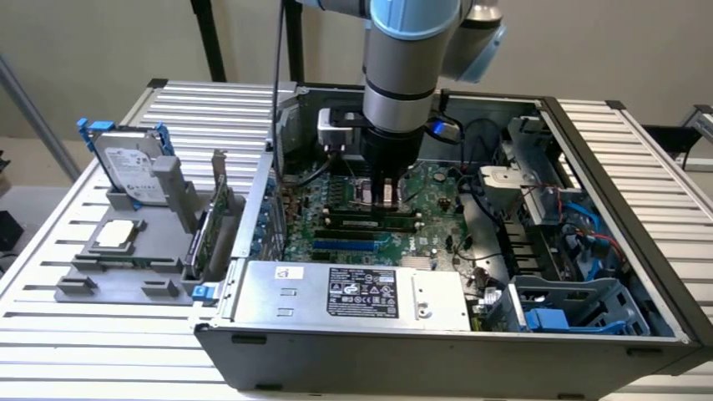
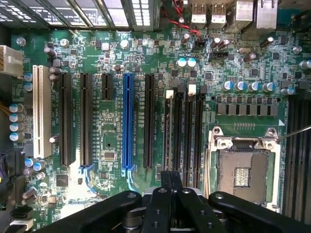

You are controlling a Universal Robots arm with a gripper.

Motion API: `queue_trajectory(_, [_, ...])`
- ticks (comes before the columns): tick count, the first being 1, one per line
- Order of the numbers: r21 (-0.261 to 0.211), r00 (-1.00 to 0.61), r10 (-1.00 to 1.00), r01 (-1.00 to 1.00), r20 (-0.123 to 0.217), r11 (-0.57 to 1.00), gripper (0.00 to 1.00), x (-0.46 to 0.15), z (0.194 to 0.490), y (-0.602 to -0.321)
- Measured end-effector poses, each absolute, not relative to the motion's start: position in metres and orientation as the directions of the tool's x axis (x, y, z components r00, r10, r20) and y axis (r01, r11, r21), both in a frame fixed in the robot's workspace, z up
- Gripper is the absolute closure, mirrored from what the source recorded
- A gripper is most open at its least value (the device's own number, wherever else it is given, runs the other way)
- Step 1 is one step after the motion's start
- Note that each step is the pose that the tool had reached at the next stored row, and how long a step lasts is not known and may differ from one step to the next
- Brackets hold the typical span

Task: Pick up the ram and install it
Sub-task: 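Press down the ram until it locks into place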

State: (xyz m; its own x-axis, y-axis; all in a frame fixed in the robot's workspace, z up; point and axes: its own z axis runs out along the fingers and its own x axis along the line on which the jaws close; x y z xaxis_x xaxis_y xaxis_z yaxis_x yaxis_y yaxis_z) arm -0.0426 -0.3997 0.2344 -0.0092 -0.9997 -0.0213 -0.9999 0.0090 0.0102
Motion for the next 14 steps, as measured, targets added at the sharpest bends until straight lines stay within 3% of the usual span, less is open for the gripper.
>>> queue_trajectory(4, [0.011,-0.010,-1.000,-1.000,-0.021,0.009,0.89,-0.043,0.251,-0.400])
queue_trajectory(14, [0.011,-0.010,-1.000,-1.000,-0.021,0.009,0.89,-0.043,0.251,-0.400])
